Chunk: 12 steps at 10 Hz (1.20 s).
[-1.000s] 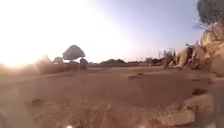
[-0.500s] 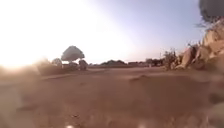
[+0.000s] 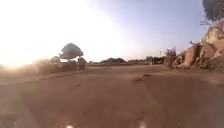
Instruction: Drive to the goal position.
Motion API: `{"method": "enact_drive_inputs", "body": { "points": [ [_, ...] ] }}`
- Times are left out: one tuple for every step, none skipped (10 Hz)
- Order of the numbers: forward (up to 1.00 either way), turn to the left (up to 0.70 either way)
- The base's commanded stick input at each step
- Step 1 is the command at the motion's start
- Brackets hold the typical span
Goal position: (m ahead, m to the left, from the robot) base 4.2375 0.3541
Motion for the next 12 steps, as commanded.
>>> {"method": "enact_drive_inputs", "body": {
  "points": [
    [0.68,0.00],
    [0.68,0.00],
    [0.68,0.00],
    [0.68,0.00],
    [0.68,0.00],
    [0.68,0.00],
    [0.68,0.00],
    [0.68,0.00],
    [0.68,0.00],
    [0.68,0.00],
    [0.68,0.00],
    [0.68,0.00]
  ]
}}
